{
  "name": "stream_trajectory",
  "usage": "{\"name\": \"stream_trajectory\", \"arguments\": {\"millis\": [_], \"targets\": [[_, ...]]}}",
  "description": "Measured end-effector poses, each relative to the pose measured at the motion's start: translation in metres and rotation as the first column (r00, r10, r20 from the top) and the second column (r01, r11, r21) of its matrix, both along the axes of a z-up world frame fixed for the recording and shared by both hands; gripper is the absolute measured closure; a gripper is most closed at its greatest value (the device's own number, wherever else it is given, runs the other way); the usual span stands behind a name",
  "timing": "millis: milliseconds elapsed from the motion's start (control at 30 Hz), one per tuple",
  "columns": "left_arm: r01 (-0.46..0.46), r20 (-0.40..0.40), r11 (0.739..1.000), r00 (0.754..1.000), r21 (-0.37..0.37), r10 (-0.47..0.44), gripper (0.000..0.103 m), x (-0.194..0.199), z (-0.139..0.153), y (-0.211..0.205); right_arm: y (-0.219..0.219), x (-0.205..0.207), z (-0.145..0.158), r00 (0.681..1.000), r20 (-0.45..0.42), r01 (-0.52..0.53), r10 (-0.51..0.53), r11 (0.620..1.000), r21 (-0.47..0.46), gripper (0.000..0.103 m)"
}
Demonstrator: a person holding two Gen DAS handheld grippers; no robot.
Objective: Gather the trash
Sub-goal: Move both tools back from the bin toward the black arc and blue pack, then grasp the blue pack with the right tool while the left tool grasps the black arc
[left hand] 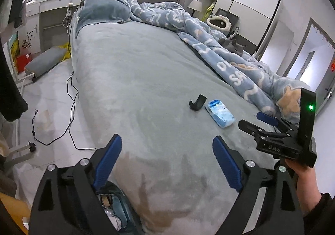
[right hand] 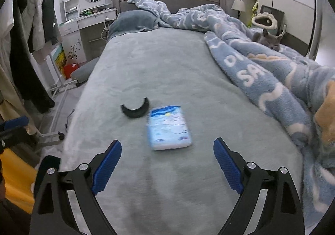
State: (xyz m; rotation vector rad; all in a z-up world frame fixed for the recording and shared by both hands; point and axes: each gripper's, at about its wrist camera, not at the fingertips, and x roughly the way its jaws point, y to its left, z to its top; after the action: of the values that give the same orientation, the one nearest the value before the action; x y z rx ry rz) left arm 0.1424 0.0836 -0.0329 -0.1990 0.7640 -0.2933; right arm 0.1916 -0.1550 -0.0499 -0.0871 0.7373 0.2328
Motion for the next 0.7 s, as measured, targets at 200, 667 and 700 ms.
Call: {"name": "stream_trajectory", "arguments": {"millis": [200,667,700], "targets": [[0.032,0.011,0.999,0.999,0.010,-0.033,0.009,0.023,0.004,-0.016,-0.002,0.009,-0.008,1.000,-0.009,-0.026,0.026,1.000,0.001,0.012],[0.153,0.014,0.987,0.988,0.046,-0.154,0.008,0.076,-0.015,-0.057,0.004,0.046,-0.032,0.995,-0.066,-0.080,0.077,0.996,-0.033,0.011],[0.167,0.018,0.985,0.986,0.038,-0.168,0.008,0.081,-0.015,-0.060,0.005,0.050,-0.034,0.993,-0.073,-0.090,0.087,0.995,-0.040,0.011]]}}
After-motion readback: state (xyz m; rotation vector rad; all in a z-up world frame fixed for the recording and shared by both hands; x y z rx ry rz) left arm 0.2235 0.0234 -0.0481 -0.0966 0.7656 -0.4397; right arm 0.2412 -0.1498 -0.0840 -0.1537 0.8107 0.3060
